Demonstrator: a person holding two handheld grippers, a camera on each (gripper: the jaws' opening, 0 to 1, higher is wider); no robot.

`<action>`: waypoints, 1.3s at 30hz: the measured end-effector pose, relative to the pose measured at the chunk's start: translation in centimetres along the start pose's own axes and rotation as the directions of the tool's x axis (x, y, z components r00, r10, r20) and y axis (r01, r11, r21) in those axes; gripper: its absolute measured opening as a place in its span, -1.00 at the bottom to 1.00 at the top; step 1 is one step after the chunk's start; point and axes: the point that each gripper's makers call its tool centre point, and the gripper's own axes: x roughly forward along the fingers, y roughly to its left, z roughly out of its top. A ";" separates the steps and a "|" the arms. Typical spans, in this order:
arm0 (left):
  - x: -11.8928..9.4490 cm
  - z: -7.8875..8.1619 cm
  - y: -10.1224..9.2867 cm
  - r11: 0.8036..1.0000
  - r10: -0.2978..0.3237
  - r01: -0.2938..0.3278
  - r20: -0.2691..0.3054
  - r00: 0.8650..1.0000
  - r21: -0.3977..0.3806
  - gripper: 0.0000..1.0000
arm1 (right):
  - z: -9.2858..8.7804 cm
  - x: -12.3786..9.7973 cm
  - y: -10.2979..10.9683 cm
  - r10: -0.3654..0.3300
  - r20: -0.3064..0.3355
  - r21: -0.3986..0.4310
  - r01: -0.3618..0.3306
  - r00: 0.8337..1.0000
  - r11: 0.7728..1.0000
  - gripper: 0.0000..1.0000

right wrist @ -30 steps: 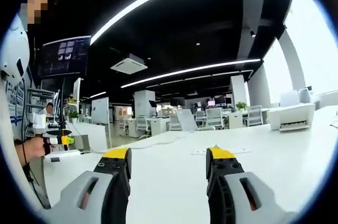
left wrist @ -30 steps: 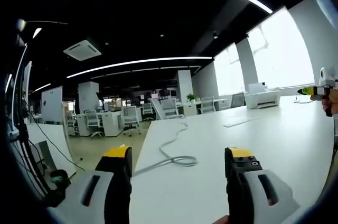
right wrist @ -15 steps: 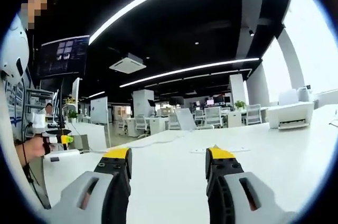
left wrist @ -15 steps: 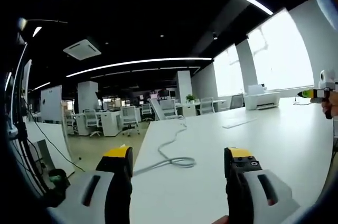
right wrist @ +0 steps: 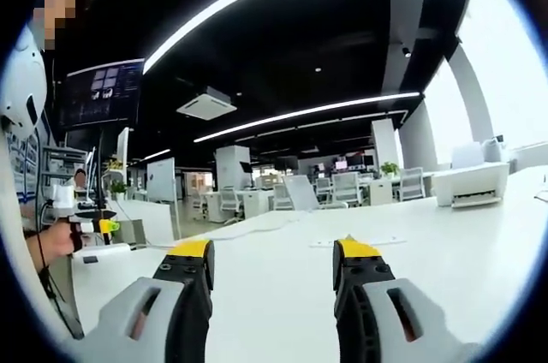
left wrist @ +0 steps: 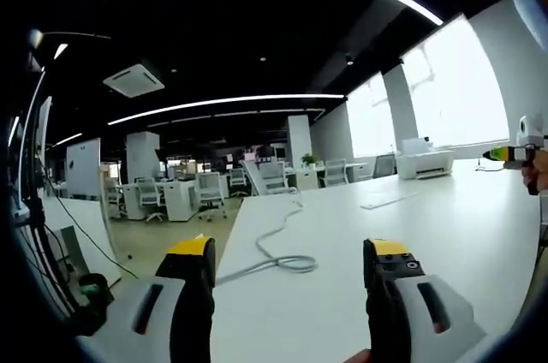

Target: Pick up the power strip scattered on the table, fix it on the side mounting bracket of the table, and press the switch

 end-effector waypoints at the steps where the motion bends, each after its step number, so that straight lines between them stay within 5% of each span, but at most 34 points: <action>1: 0.0 0.0 0.0 1.000 0.000 0.000 -0.001 1.000 0.001 0.49 | 0.0 0.0 0.1 0.001 -0.001 0.000 -0.001 1.000 1.000 0.04; 39: 0.4 -1.6 -0.7 0.999 -0.027 0.026 -0.029 0.999 -0.030 0.49 | -1.0 0.3 1.1 -0.004 -0.036 0.029 0.005 0.999 1.000 0.04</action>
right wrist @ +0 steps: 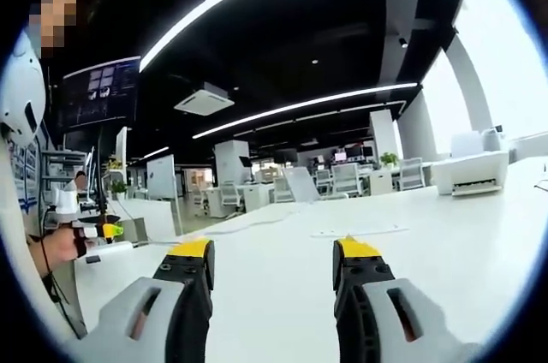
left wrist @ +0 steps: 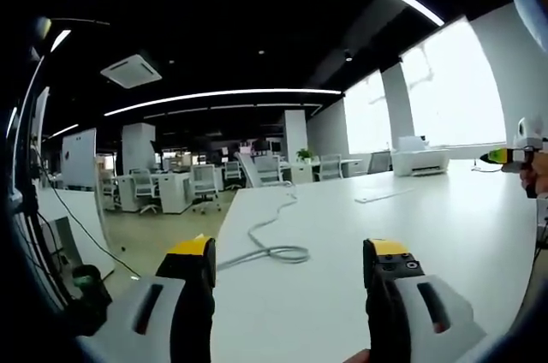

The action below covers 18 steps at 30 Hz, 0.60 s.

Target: Pick up the power strip scattered on the table, fix it on the side mounting bracket of the table, and press the switch

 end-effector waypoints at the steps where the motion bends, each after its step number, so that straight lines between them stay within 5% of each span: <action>1: 0.0 0.0 0.0 1.000 -0.001 0.001 -0.001 1.000 0.001 0.49 | 0.0 0.0 0.1 0.000 0.000 -0.001 0.000 1.000 1.000 0.04; 18: -0.7 -0.3 0.5 1.000 0.008 -0.008 0.002 1.000 -0.011 0.48 | 0.1 0.0 0.7 0.015 0.006 0.016 -0.015 1.000 1.000 0.04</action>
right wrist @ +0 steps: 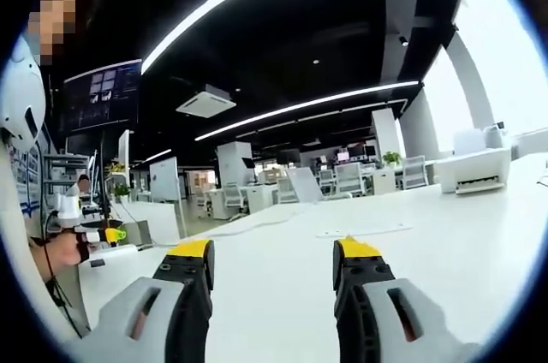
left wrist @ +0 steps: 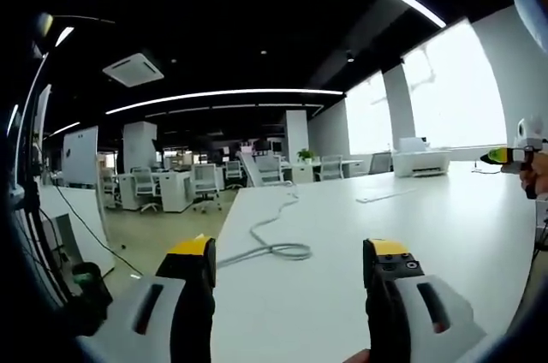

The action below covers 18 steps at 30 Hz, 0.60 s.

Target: Pick up the power strip scattered on the table, fix it on the side mounting bracket of the table, and press the switch

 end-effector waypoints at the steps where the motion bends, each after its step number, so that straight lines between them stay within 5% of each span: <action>1: 0.0 0.0 0.0 1.000 -0.001 0.001 0.001 1.000 -0.001 0.48 | 0.0 0.0 0.0 0.000 0.000 0.000 0.000 1.000 1.000 0.04; 18: 0.0 0.2 -0.2 1.000 -0.002 0.001 0.004 1.000 0.001 0.48 | 0.0 -0.1 0.0 0.004 0.002 0.006 -0.004 1.000 1.000 0.04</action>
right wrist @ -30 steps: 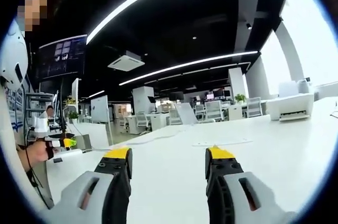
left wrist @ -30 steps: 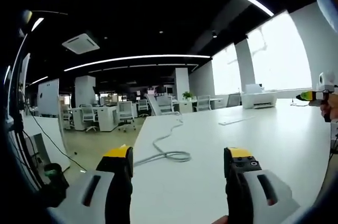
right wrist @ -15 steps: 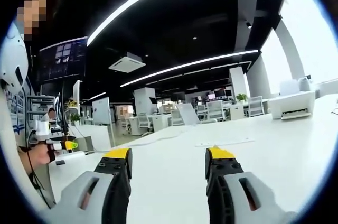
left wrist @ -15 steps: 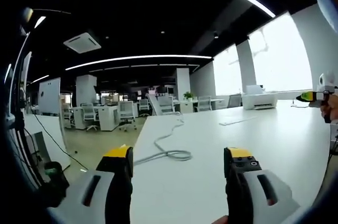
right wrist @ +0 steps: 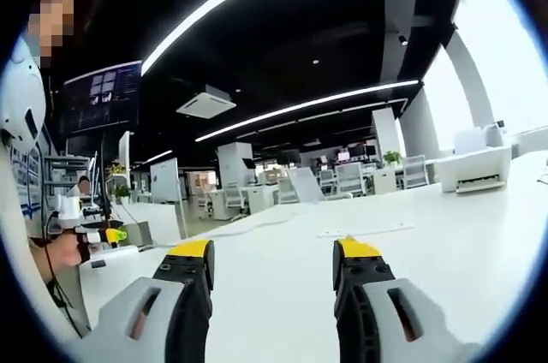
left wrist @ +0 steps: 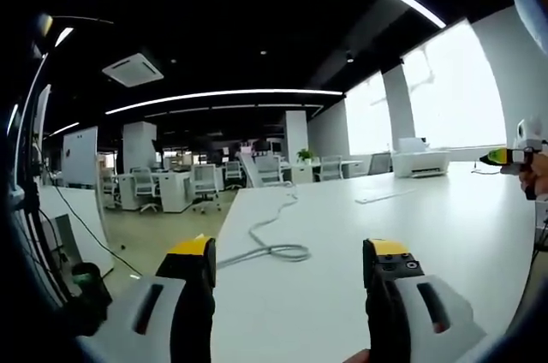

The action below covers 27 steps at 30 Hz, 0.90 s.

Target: Pick up the power strip scattered on the table, fix it on the side mounting bracket of the table, and press the switch

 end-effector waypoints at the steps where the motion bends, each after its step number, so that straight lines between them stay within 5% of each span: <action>1: 0.0 0.0 0.0 1.000 0.000 0.000 0.001 1.000 0.000 0.48 | 0.0 0.0 0.1 0.002 0.000 0.000 -0.002 1.000 1.000 0.04; 27: -0.5 0.1 0.5 1.000 0.007 -0.007 -0.001 1.000 0.002 0.48 | -0.3 0.6 0.8 0.022 -0.015 0.006 -0.022 1.000 1.000 0.04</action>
